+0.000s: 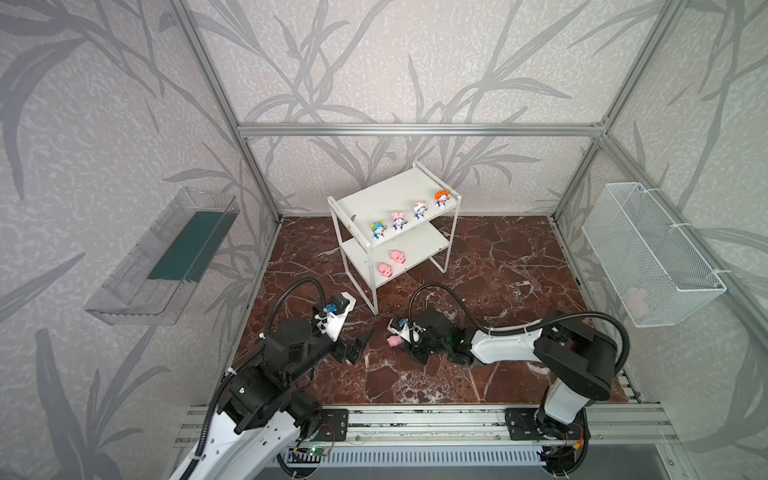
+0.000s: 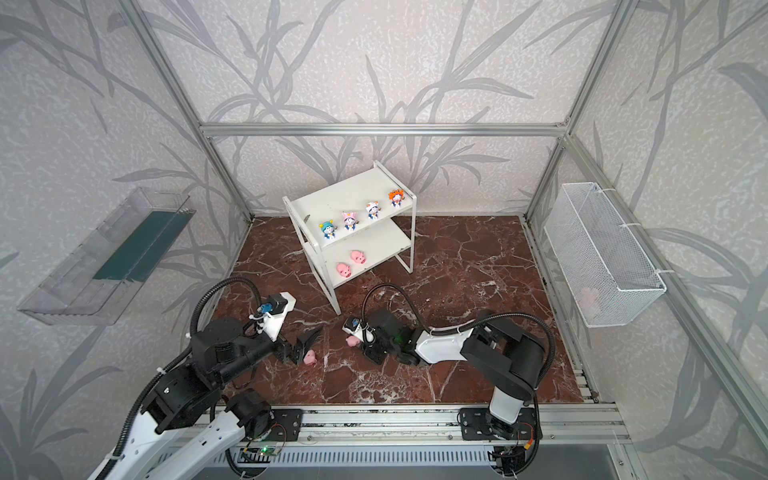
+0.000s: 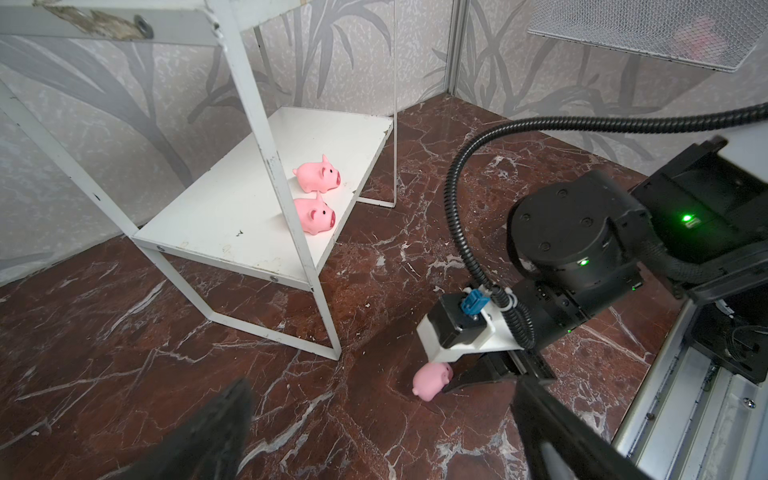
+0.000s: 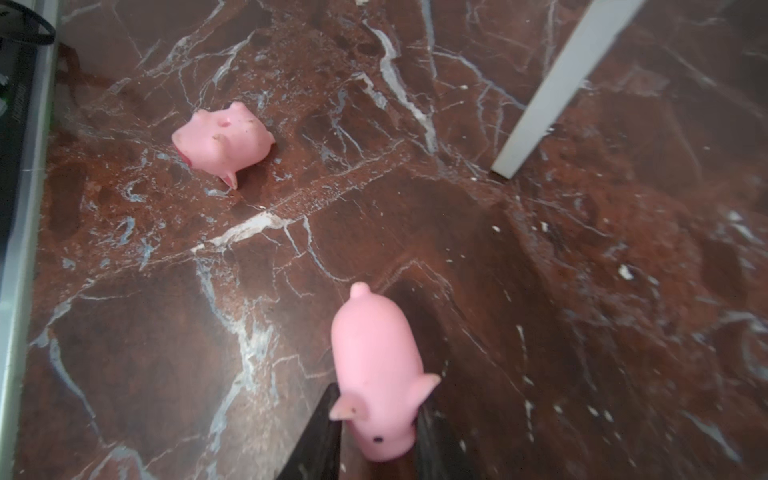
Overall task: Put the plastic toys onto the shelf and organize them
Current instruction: 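Lift the pig with the right gripper and carry it to the lower tier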
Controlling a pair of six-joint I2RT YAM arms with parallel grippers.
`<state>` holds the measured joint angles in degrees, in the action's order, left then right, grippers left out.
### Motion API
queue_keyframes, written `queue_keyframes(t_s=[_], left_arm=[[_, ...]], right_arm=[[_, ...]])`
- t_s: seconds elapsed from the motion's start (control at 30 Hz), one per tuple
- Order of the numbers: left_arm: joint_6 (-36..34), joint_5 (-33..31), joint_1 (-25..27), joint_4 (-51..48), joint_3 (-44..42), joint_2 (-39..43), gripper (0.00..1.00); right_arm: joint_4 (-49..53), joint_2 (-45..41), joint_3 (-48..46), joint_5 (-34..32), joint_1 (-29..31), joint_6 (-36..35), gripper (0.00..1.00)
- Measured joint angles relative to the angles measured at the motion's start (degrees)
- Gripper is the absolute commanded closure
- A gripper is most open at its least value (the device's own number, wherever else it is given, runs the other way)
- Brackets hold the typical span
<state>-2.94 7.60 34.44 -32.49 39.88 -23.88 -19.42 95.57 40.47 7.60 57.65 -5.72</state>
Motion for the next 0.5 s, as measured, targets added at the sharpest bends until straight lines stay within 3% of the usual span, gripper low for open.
queue_keyframes(t_s=[0.3, 0.5], left_arm=[[0.0, 0.1, 0.0, 0.1, 0.0, -0.2, 0.01], [0.0, 0.2, 0.0, 0.2, 0.0, -0.2, 0.01]], right_arm=[[8.3, -10.7, 0.3, -8.7, -5.8, 3.7, 0.73], [13.4, -15.2, 5.6, -10.9, -10.0, 4.4, 0.74]])
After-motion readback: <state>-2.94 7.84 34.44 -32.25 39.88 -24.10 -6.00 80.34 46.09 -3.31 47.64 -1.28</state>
